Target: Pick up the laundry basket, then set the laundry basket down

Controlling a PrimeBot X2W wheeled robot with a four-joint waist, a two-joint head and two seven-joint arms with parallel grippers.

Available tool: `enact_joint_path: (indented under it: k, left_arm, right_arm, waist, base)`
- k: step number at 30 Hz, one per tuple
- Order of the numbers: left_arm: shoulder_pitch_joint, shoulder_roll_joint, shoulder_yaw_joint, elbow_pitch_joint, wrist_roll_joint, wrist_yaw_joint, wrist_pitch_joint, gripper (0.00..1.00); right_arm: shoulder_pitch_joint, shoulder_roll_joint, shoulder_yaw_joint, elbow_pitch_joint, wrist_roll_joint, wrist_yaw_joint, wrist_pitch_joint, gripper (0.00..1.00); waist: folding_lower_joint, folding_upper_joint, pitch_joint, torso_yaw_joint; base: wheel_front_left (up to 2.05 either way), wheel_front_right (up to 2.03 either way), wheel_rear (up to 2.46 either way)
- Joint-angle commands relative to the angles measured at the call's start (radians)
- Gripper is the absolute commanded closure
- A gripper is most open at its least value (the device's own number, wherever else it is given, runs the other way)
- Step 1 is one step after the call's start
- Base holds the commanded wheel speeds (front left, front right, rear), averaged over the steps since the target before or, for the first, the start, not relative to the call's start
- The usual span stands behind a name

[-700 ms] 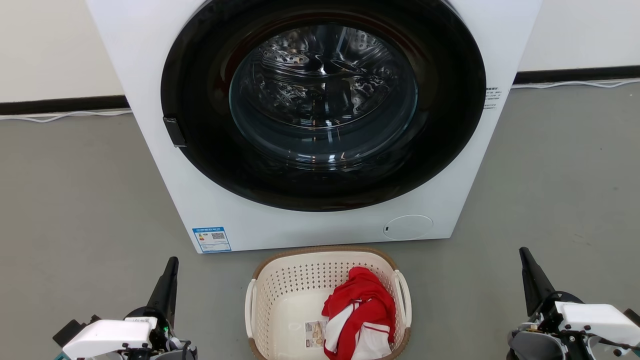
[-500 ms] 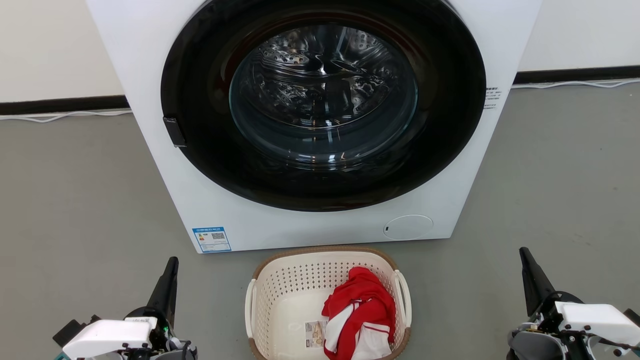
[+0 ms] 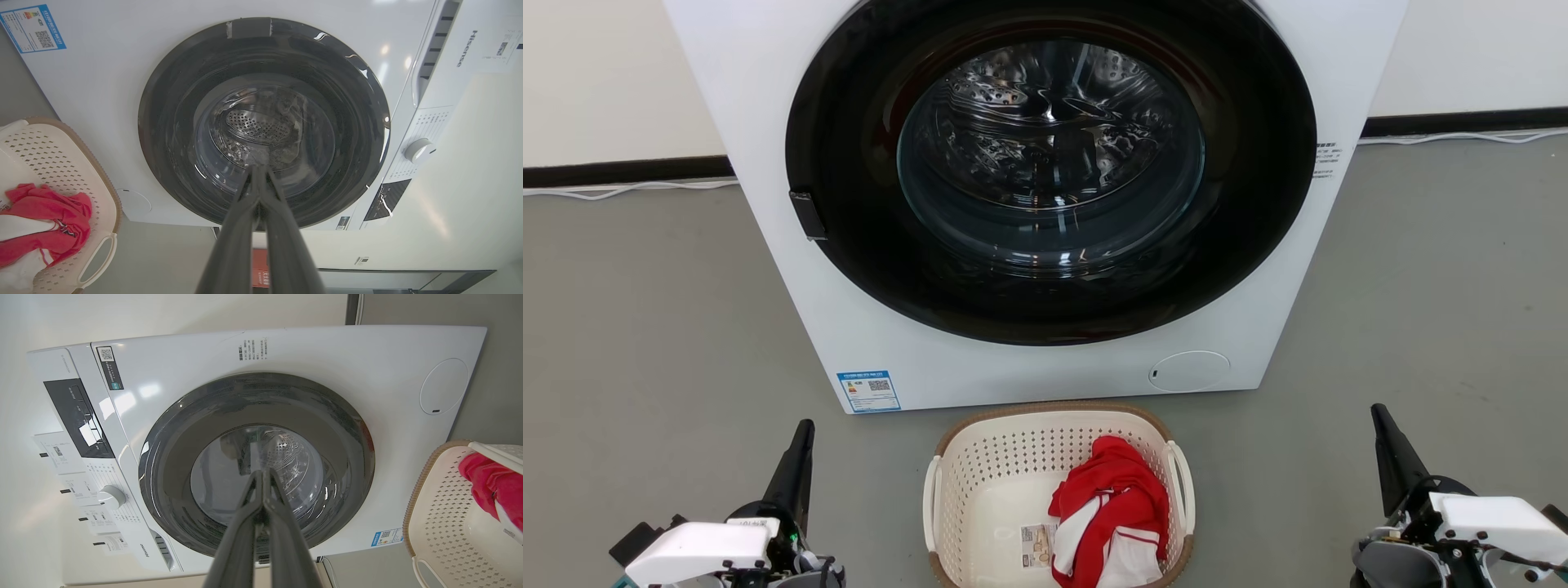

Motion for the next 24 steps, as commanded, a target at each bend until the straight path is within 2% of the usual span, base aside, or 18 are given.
enact_joint_path:
  k: [1, 24]
  left_arm:
    - [-0.051, 0.01, 0.03, -0.029, -0.005, -0.007, 0.006, 1.0]
    - [-0.051, 0.01, 0.03, -0.029, -0.005, -0.007, 0.006, 1.0]
  right_arm:
    - [-0.042, -0.004, 0.019, -0.028, -0.007, 0.007, 0.008, 1.0]
    - [-0.042, -0.004, 0.019, -0.028, -0.007, 0.007, 0.008, 1.0]
  waist:
    - [0.0, 0.0, 0.0, 0.0]
    - [0.0, 0.0, 0.0, 0.0]
  base:
    - [0.0, 0.0, 0.0]
    - [0.0, 0.0, 0.0]
